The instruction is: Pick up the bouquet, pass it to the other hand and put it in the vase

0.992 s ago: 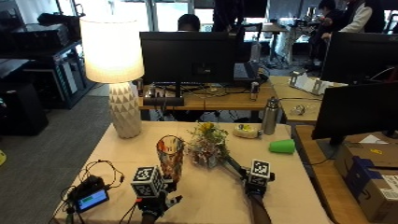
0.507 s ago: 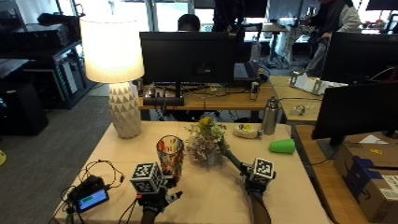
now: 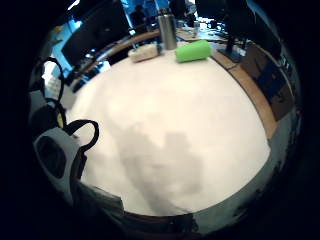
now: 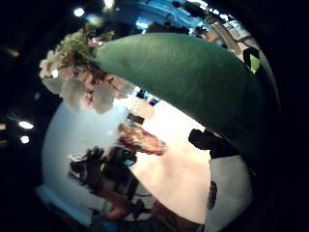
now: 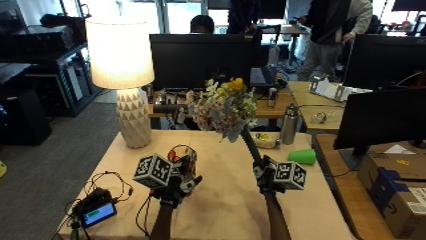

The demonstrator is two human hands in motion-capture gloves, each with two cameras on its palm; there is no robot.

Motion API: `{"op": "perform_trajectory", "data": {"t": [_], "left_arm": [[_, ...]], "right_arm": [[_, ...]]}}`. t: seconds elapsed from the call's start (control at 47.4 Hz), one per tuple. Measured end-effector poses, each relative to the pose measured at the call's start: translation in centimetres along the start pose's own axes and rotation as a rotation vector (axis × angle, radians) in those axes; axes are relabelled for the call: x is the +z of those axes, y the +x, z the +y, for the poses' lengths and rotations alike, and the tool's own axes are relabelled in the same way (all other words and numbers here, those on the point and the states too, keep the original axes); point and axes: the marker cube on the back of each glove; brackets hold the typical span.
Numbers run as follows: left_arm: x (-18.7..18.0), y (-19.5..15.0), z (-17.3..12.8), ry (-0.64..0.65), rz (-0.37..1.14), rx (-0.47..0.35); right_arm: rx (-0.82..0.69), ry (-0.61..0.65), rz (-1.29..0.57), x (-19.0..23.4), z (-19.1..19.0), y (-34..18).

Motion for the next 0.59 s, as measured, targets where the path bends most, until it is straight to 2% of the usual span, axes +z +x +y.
{"op": "perform_trajectory", "data": {"t": [0.148, 0.274, 0.38, 0.464, 0.528, 0.591], "left_arm": [[-0.3, 2.0, -1.6, 0.01, 0.123, 0.026], [0.2, 4.3, -3.7, 0.002, 0.318, 0.083], [0.7, 6.2, -5.5, -0.02, 0.482, 0.129], [0.6, 7.9, -6.9, -0.027, 0.571, 0.141], [0.4, 9.4, -8.3, -0.012, 0.631, 0.158], [-0.7, 11.8, -8.4, -0.015, 0.725, 0.16]], "right_arm": [[-0.038, -0.011, -0.228, -0.4, 0.3, -3.3], [-0.092, -0.045, -0.439, 1.2, 0.7, -5.5], [-0.228, -0.065, -0.629, 1.3, 1.7, -8.5], [-0.2, -0.108, -0.673, 1.6, 2.7, -10.1], [-0.31, -0.102, -0.761, 1.5, 3.4, -12.2], [-0.254, -0.152, -0.784, 1.6, 4.3, -13.3]]}}
